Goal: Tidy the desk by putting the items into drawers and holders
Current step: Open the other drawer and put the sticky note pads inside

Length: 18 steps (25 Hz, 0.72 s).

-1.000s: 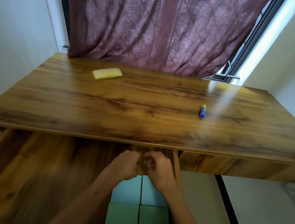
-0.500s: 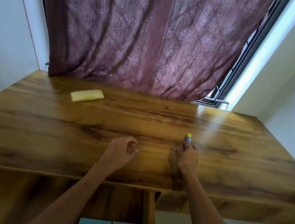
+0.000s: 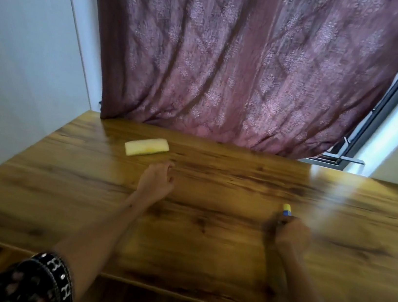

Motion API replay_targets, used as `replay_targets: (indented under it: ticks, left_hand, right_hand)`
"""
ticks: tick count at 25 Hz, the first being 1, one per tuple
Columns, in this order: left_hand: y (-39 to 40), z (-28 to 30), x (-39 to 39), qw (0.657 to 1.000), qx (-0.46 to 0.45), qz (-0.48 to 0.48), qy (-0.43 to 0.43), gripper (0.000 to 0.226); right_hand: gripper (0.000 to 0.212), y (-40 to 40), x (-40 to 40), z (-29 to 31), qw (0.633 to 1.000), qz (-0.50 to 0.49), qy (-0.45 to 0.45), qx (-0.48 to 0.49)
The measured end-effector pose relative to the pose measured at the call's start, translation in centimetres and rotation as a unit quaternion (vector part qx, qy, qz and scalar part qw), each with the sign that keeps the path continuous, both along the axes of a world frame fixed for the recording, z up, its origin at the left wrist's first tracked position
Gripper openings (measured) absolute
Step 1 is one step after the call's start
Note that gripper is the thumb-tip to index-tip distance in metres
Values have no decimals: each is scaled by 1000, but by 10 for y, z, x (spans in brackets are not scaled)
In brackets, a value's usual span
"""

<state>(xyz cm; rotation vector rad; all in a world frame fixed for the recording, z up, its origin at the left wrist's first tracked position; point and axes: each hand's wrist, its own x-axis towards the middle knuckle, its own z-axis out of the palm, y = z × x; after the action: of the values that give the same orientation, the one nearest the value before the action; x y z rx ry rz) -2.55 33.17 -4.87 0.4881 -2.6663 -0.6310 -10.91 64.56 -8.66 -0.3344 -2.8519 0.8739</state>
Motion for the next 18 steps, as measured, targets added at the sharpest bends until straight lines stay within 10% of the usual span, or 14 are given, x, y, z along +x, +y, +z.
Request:
replay_targets:
  ticks: [5,18]
  left_hand:
    - [-69,-1,-47,992,-73,59,-82,60]
    - [-155,-28,-108,980,-92,61,-166,68]
  right_hand:
    - [19,-80,37,9,975,59,49,-211]
    - [35,-167,86,-10,929,138,-10,-343]
